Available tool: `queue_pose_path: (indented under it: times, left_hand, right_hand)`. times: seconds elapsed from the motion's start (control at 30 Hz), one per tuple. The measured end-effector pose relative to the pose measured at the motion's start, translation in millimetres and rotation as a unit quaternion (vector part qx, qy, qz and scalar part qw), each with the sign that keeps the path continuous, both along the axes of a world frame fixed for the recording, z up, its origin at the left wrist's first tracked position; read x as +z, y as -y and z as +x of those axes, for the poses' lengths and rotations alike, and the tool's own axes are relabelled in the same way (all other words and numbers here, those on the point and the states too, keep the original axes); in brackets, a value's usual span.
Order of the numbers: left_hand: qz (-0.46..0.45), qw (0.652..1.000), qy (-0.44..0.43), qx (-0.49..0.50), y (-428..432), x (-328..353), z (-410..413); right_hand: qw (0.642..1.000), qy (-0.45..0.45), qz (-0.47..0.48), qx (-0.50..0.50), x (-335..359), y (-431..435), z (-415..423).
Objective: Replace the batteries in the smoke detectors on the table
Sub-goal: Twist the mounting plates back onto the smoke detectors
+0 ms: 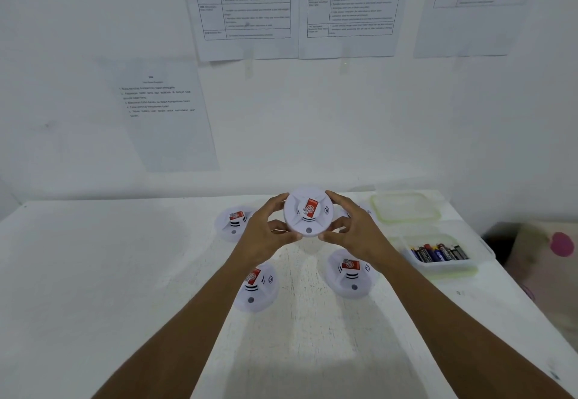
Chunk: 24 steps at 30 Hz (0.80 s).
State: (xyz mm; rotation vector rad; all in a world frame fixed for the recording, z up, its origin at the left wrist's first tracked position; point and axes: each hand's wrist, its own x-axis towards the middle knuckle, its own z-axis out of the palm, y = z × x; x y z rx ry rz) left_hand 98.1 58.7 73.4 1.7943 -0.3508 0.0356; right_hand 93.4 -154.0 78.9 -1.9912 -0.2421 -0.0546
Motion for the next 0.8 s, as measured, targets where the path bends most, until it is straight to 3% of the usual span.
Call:
queue_pose_path:
  times: [0.8]
  left_hand:
    - [-0.009,1.0,0.009,0.004,-1.8,-1.0,1.6]
  right_hand:
    - [1.0,0.011,0.0,-0.01,3.2,-5.6,-2.8]
